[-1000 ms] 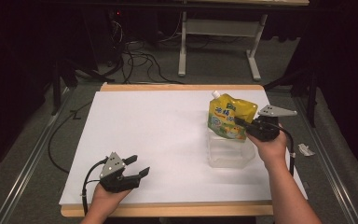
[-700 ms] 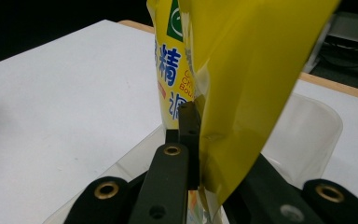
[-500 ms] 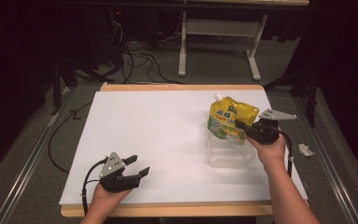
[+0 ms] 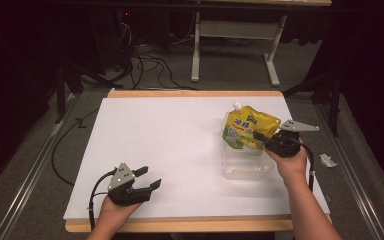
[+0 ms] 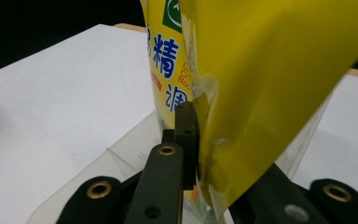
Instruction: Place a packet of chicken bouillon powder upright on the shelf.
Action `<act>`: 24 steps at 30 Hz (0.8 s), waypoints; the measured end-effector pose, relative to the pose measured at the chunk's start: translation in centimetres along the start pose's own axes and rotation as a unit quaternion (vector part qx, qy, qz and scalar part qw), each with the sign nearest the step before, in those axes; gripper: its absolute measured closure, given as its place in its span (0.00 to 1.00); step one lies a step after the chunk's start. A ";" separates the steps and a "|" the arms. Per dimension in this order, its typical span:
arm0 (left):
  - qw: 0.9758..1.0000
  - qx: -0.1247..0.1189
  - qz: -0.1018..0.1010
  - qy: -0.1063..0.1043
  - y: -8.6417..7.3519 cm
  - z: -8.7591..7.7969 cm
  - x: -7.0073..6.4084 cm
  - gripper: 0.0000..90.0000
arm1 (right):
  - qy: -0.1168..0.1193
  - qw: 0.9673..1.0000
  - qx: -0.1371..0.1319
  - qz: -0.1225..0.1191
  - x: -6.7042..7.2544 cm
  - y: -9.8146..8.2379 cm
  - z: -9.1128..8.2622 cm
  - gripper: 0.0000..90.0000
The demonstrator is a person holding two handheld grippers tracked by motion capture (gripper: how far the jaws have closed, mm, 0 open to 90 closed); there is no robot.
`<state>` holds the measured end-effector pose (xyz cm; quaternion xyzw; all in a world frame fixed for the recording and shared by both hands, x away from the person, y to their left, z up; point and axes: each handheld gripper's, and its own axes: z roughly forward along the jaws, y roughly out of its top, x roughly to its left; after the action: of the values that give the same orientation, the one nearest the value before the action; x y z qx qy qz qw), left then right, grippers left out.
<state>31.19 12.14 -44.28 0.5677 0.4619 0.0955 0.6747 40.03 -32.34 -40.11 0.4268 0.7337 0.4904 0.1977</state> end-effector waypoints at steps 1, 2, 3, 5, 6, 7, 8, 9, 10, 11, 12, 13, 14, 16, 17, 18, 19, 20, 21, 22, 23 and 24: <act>1.000 0.000 0.000 0.000 0.0 0.0 0.0 0.38 | -0.001 1.000 0.000 -0.001 0.0 0.0 0.0 0.95; 1.000 0.000 0.000 0.000 0.0 0.0 0.0 0.38 | -0.003 1.000 0.002 -0.002 0.0 0.1 0.0 0.94; 1.000 -0.001 -0.001 0.000 0.0 0.0 0.0 0.38 | -0.004 1.000 0.004 -0.002 0.1 0.2 0.0 0.93; 1.000 -0.001 -0.001 0.000 0.0 0.0 0.0 0.38 | -0.006 1.000 0.006 -0.003 0.1 0.3 0.0 0.89; 1.000 -0.001 -0.001 0.000 0.0 0.0 0.0 0.38 | -0.008 1.000 0.006 -0.001 0.2 0.3 0.0 0.86; 1.000 -0.001 0.000 0.000 0.0 0.0 0.0 0.38 | -0.009 1.000 0.006 0.002 0.3 0.4 0.0 0.83; 1.000 0.000 0.001 0.000 0.0 0.0 0.0 0.38 | -0.010 1.000 0.006 0.002 0.3 0.4 0.0 0.78; 1.000 0.000 0.000 0.000 0.0 0.0 0.0 0.38 | -0.011 1.000 0.003 0.001 0.4 0.5 0.0 0.73; 1.000 0.000 0.000 -0.001 0.0 0.0 0.0 0.38 | -0.014 1.000 0.001 -0.001 0.4 0.6 -0.1 0.68; 1.000 -0.001 0.001 -0.001 0.1 0.0 0.1 0.38 | -0.017 1.000 -0.003 0.003 0.5 0.6 -0.1 0.64; 1.000 -0.001 0.000 -0.001 0.1 0.0 0.1 0.38 | -0.018 1.000 -0.006 0.004 0.5 0.6 -0.2 0.59; 1.000 -0.001 0.001 -0.001 0.1 0.0 0.1 0.38 | -0.022 1.000 -0.011 0.009 0.5 0.7 -0.3 0.54; 1.000 0.000 0.000 -0.001 0.1 0.0 0.0 0.38 | -0.025 1.000 -0.012 0.011 0.5 0.7 -0.3 0.48; 1.000 0.001 0.000 -0.001 0.0 0.0 0.1 0.38 | -0.032 0.999 -0.014 0.014 0.5 0.7 -0.4 0.37; 1.000 0.000 0.000 -0.001 0.0 0.0 0.0 0.38 | -0.039 0.999 -0.014 0.017 0.5 0.7 -0.5 0.33; 1.000 0.001 -0.001 -0.002 0.0 0.1 0.0 0.38 | -0.042 0.999 -0.014 0.019 0.5 0.7 -0.6 0.29; 1.000 0.001 0.000 -0.001 0.0 0.1 0.0 0.38 | -0.048 0.999 -0.013 0.020 0.5 0.7 -0.7 0.26; 1.000 0.002 0.001 -0.001 0.0 0.1 0.0 0.38 | -0.051 0.998 -0.014 0.020 0.5 0.7 -0.8 0.23; 1.000 0.002 0.001 -0.001 0.0 0.1 0.0 0.38 | -0.053 0.998 -0.014 0.021 0.5 0.7 -1.0 0.21; 1.000 0.002 0.000 -0.001 0.0 0.1 0.0 0.38 | -0.056 0.998 -0.012 0.025 0.5 0.7 -1.2 0.20; 1.000 0.001 0.000 -0.002 0.0 0.1 -0.1 0.38 | -0.059 0.998 -0.011 0.026 0.5 0.7 -1.3 0.18; 1.000 0.001 0.001 -0.002 0.0 0.1 -0.1 0.38 | -0.061 0.998 -0.010 0.028 0.6 0.6 -1.5 0.18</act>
<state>31.17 12.04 -44.27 0.5692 0.4600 0.0947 0.6748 38.88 -32.59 -38.80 0.4743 0.7029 0.4764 0.2324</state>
